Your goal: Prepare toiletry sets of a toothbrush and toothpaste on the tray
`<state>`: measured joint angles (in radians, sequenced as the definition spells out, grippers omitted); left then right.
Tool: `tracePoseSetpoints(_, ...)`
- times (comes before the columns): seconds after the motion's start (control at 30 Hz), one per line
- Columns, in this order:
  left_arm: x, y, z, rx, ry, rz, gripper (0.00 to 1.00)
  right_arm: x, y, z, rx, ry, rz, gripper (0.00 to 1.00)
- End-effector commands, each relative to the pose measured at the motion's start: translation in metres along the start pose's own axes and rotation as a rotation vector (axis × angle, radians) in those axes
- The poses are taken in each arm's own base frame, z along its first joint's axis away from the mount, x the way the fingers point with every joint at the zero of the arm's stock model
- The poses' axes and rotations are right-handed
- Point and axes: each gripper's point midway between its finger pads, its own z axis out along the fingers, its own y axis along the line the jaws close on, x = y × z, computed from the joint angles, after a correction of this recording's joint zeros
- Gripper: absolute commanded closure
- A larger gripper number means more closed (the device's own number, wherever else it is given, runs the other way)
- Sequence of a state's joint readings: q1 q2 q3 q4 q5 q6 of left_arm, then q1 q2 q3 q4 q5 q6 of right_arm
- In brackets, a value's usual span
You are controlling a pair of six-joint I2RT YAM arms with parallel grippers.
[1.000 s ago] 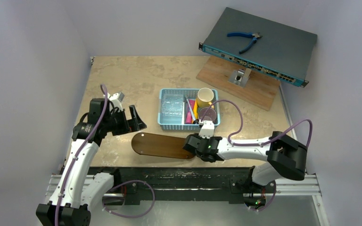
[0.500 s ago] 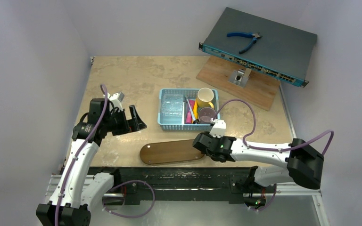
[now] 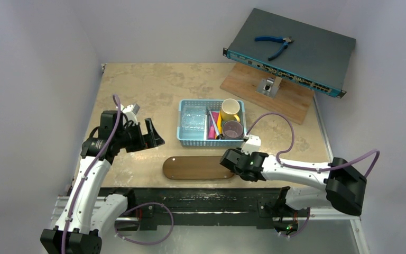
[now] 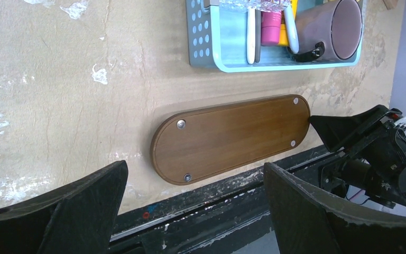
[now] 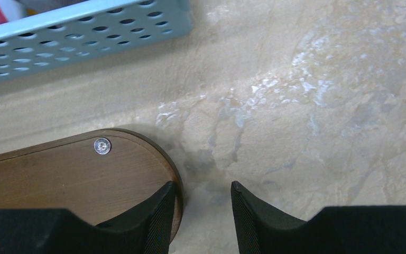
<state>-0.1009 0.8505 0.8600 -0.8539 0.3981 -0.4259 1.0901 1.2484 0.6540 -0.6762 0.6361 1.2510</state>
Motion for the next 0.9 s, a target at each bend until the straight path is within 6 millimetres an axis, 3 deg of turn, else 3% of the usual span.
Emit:
tracePoseSetpoints(0.0, -0.004, -0.009, -0.003, 0.043, -0.020, 0.037, 0.00, -0.006, -0.032, -0.003, 0.111, -0.017, 0.034, 0.55)
tracePoseSetpoints(0.23, -0.002, -0.012, -0.004, 0.065, -0.020, 0.042, 0.00, -0.042, -0.042, -0.026, 0.158, -0.111, 0.064, 0.55)
tracePoseSetpoints(0.37, -0.002, -0.015, -0.006, 0.073, -0.026, 0.048, 0.00, -0.071, -0.036, -0.047, 0.122, -0.165, 0.083, 0.55)
tracePoseSetpoints(0.7, -0.001, -0.018, -0.009, 0.092, -0.035, 0.060, 0.00, -0.123, 0.011, -0.083, -0.051, -0.248, 0.040, 0.55)
tracePoseSetpoints(0.87, 0.001, -0.021, -0.009, 0.109, -0.032, 0.066, 0.00, -0.148, 0.040, -0.090, -0.106, -0.276, -0.018, 0.49)
